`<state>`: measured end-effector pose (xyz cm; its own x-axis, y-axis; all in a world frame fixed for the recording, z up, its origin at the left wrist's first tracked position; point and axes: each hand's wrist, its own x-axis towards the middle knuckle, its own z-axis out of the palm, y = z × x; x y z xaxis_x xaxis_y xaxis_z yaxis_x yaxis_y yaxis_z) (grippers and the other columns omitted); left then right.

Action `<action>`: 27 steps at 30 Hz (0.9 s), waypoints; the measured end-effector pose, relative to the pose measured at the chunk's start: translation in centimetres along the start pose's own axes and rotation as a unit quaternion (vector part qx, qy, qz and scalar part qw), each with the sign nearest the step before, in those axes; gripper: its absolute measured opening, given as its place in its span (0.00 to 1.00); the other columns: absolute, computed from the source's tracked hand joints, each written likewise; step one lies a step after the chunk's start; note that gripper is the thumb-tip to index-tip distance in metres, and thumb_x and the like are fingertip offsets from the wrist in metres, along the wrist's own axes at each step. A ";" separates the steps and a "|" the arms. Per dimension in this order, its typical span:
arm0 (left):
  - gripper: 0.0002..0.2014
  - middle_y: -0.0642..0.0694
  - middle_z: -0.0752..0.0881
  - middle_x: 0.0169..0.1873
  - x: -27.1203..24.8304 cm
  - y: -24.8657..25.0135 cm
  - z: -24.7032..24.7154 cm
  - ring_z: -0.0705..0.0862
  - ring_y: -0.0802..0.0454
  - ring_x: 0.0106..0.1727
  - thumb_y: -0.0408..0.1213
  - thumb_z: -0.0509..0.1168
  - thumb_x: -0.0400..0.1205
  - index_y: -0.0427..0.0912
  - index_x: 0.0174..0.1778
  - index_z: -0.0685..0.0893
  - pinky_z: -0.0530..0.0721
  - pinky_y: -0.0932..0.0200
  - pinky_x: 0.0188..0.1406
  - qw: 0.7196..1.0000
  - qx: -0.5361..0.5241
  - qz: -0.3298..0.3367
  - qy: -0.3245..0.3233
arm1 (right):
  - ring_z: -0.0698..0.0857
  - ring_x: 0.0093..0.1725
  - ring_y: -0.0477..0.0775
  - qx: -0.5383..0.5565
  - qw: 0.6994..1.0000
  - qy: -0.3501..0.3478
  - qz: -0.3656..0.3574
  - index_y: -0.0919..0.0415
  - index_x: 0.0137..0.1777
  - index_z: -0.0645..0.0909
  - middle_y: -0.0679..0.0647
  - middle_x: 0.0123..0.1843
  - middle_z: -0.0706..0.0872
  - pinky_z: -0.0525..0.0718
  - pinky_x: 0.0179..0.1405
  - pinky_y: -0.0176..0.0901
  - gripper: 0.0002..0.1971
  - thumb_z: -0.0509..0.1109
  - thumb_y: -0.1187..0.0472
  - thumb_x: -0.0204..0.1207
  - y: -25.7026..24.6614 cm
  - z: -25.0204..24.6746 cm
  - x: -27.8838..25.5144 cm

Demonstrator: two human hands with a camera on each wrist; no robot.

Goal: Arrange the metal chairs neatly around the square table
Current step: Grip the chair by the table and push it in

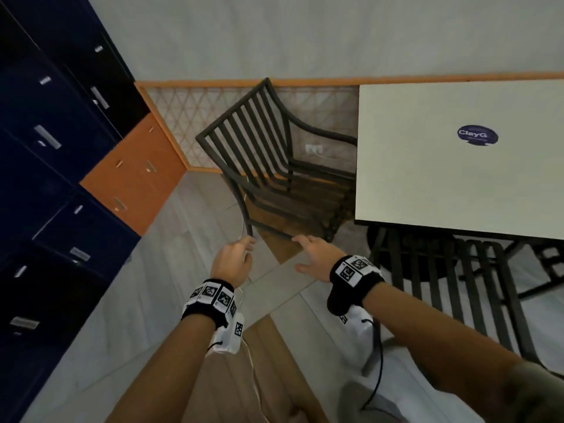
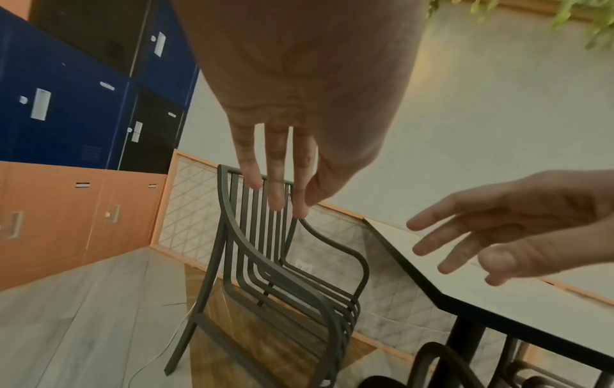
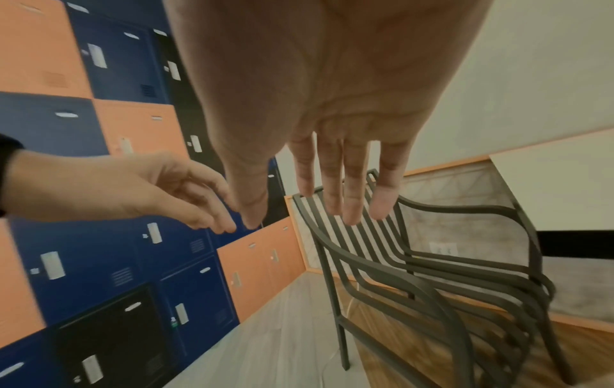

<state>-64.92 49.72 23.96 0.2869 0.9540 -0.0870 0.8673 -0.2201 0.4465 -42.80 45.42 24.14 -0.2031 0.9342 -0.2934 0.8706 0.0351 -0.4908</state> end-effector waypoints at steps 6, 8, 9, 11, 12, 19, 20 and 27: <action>0.14 0.44 0.91 0.50 12.3 -3.3 1.2 0.88 0.41 0.51 0.28 0.62 0.77 0.46 0.56 0.83 0.87 0.46 0.51 0.997 0.046 0.068 -0.015 | 0.77 0.66 0.67 0.024 0.997 -0.001 0.078 0.54 0.75 0.61 0.63 0.71 0.74 0.80 0.63 0.58 0.33 0.70 0.47 0.74 3.9 1.0 12.7; 0.14 0.43 0.91 0.49 16.3 -3.5 2.6 0.88 0.40 0.51 0.26 0.62 0.76 0.43 0.55 0.84 0.87 0.46 0.50 0.994 0.061 0.093 -0.019 | 0.77 0.66 0.68 0.018 0.996 -0.010 0.089 0.55 0.75 0.60 0.64 0.71 0.74 0.80 0.63 0.60 0.34 0.71 0.49 0.74 5.7 1.3 17.2; 0.15 0.42 0.91 0.50 18.3 -3.8 3.3 0.88 0.39 0.51 0.25 0.61 0.76 0.43 0.55 0.83 0.86 0.46 0.51 0.992 0.074 0.103 -0.025 | 0.77 0.66 0.68 0.010 0.995 -0.015 0.094 0.56 0.75 0.60 0.64 0.71 0.74 0.80 0.62 0.61 0.34 0.71 0.50 0.73 6.5 1.5 19.5; 0.17 0.39 0.90 0.51 22.2 -4.6 4.8 0.86 0.36 0.52 0.24 0.61 0.76 0.42 0.57 0.82 0.84 0.45 0.52 0.990 0.095 0.094 -0.049 | 0.76 0.66 0.68 0.005 0.994 -0.026 0.103 0.57 0.75 0.59 0.65 0.71 0.74 0.80 0.62 0.62 0.34 0.71 0.53 0.73 7.7 2.0 23.8; 0.18 0.37 0.89 0.51 24.2 -5.2 5.5 0.86 0.35 0.52 0.23 0.60 0.76 0.41 0.60 0.81 0.84 0.44 0.53 0.991 0.094 0.078 -0.060 | 0.75 0.67 0.68 0.005 0.994 -0.027 0.105 0.58 0.76 0.59 0.64 0.72 0.73 0.79 0.63 0.63 0.34 0.71 0.55 0.74 8.2 2.1 25.7; 0.24 0.31 0.85 0.58 35.9 -8.5 9.6 0.84 0.33 0.59 0.22 0.67 0.74 0.35 0.67 0.76 0.84 0.42 0.57 0.989 0.106 0.061 -0.078 | 0.69 0.73 0.67 0.005 0.992 0.040 0.119 0.58 0.78 0.59 0.62 0.76 0.68 0.70 0.71 0.64 0.31 0.66 0.59 0.77 11.4 3.7 36.0; 0.26 0.32 0.83 0.63 37.3 -9.0 10.3 0.81 0.35 0.66 0.21 0.69 0.72 0.35 0.68 0.75 0.82 0.42 0.63 0.985 0.131 0.075 -0.086 | 0.69 0.73 0.67 0.007 0.991 0.040 0.125 0.59 0.78 0.58 0.62 0.76 0.68 0.70 0.72 0.64 0.32 0.66 0.58 0.76 11.6 4.1 37.3; 0.29 0.41 0.76 0.74 45.9 -13.3 14.5 0.65 0.41 0.81 0.42 0.72 0.76 0.44 0.71 0.72 0.54 0.39 0.84 0.926 0.300 0.148 -0.174 | 0.82 0.61 0.67 0.030 0.981 -0.064 0.183 0.59 0.72 0.67 0.64 0.64 0.83 0.79 0.58 0.58 0.22 0.62 0.54 0.80 13.8 6.3 43.3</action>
<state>-57.41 93.46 1.10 0.5710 0.7341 -0.3675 0.7701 -0.6340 -0.0700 -42.40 84.08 -0.45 0.0612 0.8280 -0.5573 0.8687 -0.3192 -0.3787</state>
